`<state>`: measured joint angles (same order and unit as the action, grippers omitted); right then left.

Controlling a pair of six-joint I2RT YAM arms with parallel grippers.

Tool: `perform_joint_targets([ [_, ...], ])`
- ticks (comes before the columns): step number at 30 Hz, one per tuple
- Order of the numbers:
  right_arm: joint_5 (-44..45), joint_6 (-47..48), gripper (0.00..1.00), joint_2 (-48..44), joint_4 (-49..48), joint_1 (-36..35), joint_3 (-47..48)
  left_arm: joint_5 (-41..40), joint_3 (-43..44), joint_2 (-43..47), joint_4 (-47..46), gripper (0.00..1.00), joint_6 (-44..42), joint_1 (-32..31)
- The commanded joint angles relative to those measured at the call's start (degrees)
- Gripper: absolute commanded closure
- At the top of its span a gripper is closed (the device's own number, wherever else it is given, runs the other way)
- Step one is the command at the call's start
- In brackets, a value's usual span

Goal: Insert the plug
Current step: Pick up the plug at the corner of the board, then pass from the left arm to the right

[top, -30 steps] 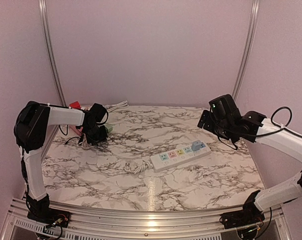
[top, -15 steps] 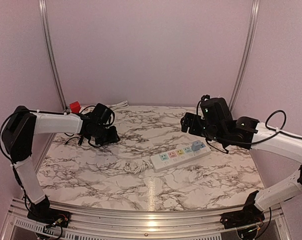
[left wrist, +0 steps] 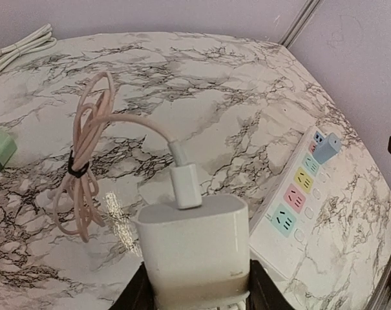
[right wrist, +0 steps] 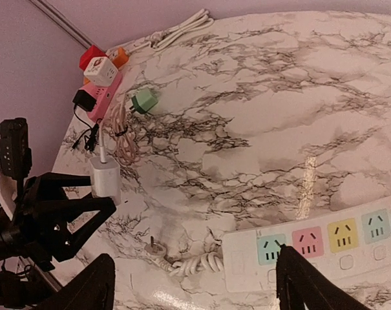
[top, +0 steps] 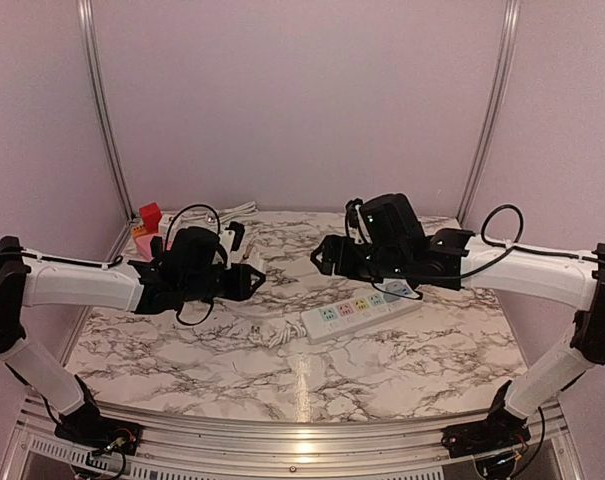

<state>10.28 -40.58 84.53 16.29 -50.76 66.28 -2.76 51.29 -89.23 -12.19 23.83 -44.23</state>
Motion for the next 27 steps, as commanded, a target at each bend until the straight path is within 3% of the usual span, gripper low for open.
perform_joint_targets([
  [1,-8.8,-1.8,0.21,1.6,-6.1,-0.8,3.4,0.8,-4.5,3.8,-14.5,1.00,-2.6,-1.8],
  [10,-16.4,-2.8,0.24,6.5,-9.7,-1.6,6.2,2.4,-7.8,6.1,-22.0,1.00,-6.4,-6.8],
  [18,-19.1,0.9,0.30,9.1,-12.1,-2.7,6.2,5.3,-7.3,6.1,-22.9,1.00,-6.3,-8.2],
  [22,-19.0,1.2,0.38,9.1,-12.9,-2.7,5.8,6.1,-7.2,5.9,-23.0,1.00,-6.1,-8.3],
  [27,-20.3,1.8,0.64,9.7,-13.9,-2.8,5.8,5.7,-7.0,5.5,-22.9,1.00,-6.2,-8.4],
])
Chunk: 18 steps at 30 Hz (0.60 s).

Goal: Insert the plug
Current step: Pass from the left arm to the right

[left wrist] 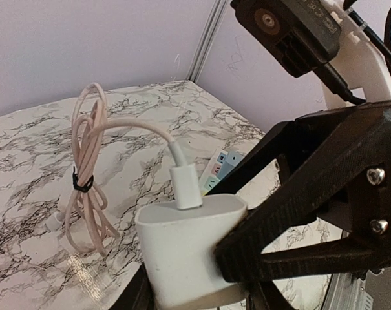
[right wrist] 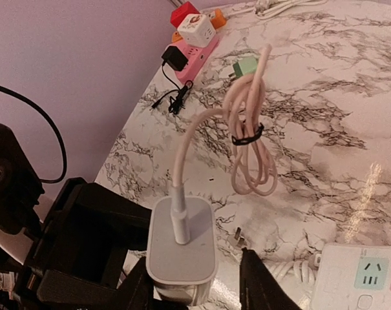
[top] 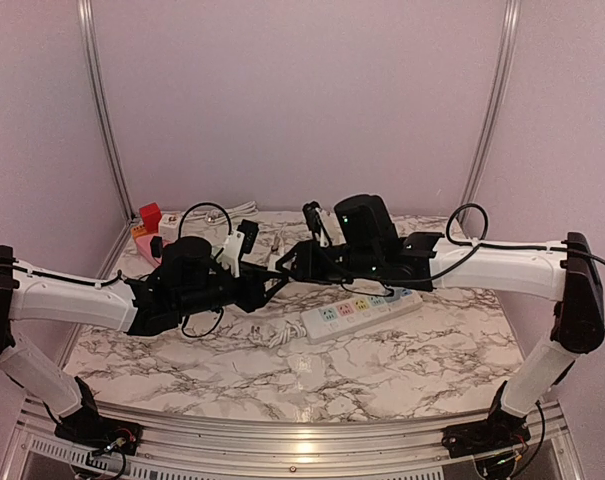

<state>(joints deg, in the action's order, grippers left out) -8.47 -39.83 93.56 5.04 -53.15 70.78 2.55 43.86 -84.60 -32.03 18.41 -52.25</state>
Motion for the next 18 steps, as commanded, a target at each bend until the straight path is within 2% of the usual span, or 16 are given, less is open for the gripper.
perform_joint_targets([
  [1,-2.0,1.0,0.71,0.9,-2.8,-0.3,1.4,0.3,0.4,0.7,-3.0,1.00,-0.8,-0.4],
  [2,-2.5,1.0,0.79,1.2,-2.8,-0.4,1.6,0.1,0.4,0.7,-3.1,1.00,-0.8,-0.4],
  [6,-5.1,1.2,0.97,2.5,-2.5,-0.4,2.7,-0.8,0.6,0.8,-3.2,1.00,-0.8,-0.5],
  [8,-5.5,1.4,1.00,2.8,-2.3,-0.4,2.9,-0.9,0.6,1.0,-3.1,0.90,-0.8,-0.4],
  [9,-5.5,1.5,1.00,2.8,-2.2,-0.4,2.9,-0.9,0.5,1.2,-3.2,0.84,-0.8,-0.4],
  [11,-4.7,2.4,1.00,2.3,-1.7,-0.4,2.9,-0.5,0.2,1.8,-3.2,0.62,-0.7,-0.5],
  [13,-3.1,3.9,1.00,1.6,-0.2,-0.4,3.2,1.0,-0.5,2.8,-3.3,0.50,-1.2,-0.5],
  [16,0.4,7.2,1.00,-0.2,3.1,-0.4,3.2,3.8,-2.1,5.3,-3.3,0.25,-2.1,-0.4],
  [18,2.5,9.9,1.00,-1.6,5.7,-0.4,3.2,5.7,-3.4,7.6,-3.5,0.13,-2.9,-0.3],
])
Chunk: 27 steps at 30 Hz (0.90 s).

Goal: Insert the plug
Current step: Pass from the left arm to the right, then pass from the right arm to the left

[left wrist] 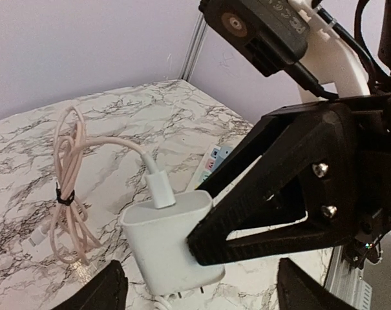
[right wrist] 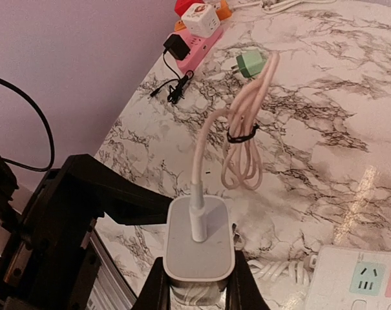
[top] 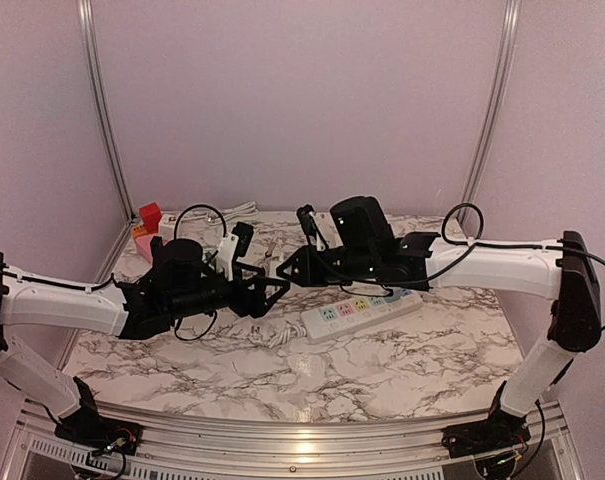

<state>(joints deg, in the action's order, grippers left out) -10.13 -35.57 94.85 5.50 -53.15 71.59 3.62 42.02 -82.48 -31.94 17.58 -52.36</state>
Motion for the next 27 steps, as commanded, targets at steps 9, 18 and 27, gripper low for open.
perform_joint_targets([
  [9,8.3,17.9,1.00,-8.8,15.7,-0.5,1.2,14.7,-3.4,11.5,-3.1,0.01,-8.5,-0.3],
  [18,0.6,23.3,1.00,-16.3,19.9,-0.4,-4.4,23.3,2.0,11.3,5.3,0.01,-25.1,-0.1],
  [27,4.8,27.1,1.00,-20.4,24.5,-6.9,-6.5,32.1,14.0,3.5,16.2,0.01,-32.8,0.3],
])
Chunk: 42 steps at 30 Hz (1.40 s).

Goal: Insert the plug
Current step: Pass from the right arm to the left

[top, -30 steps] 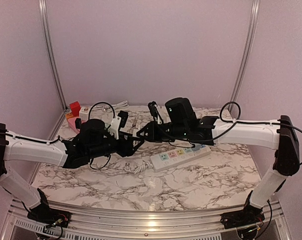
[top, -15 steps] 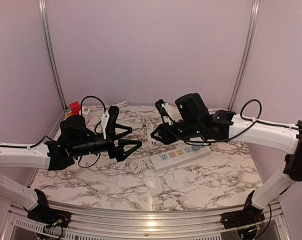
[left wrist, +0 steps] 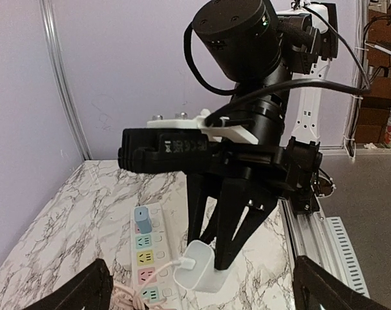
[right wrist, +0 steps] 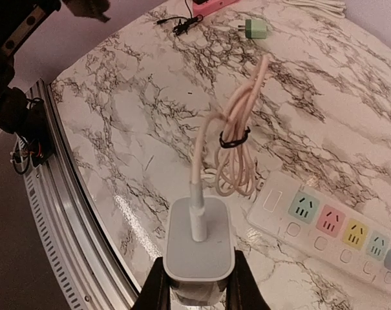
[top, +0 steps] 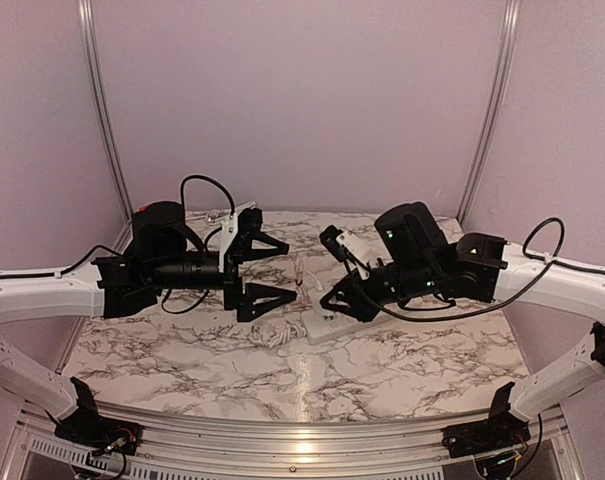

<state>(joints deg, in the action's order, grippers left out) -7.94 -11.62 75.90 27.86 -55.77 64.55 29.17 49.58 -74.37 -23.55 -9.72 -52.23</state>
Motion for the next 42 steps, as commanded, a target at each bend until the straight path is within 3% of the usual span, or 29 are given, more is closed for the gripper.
perform_joint_targets([
  [1,3.5,3.4,1.00,-1.3,2.5,-5.2,0.7,8.2,8.7,-6.4,10.8,0.01,-6.8,0.1],
  [7,5.5,4.4,1.00,-1.4,3.2,-9.2,0.6,14.7,18.4,-14.7,26.8,0.01,-13.1,0.1],
  [17,6.2,5.9,1.00,-5.6,1.6,-9.2,-1.0,19.2,22.4,-18.1,36.4,0.06,-18.1,0.0],
  [23,6.4,6.0,1.00,-4.7,2.0,-9.2,-1.5,20.3,24.8,-20.8,37.0,0.32,-16.6,-0.1],
  [29,6.5,5.4,1.00,-5.4,0.9,-9.3,-2.6,21.4,25.9,-21.8,38.0,0.49,-16.7,-0.1],
  [42,2.6,6.0,1.00,-5.5,-1.0,-9.3,-2.7,22.9,27.1,-23.4,38.1,0.46,-16.6,0.0],
])
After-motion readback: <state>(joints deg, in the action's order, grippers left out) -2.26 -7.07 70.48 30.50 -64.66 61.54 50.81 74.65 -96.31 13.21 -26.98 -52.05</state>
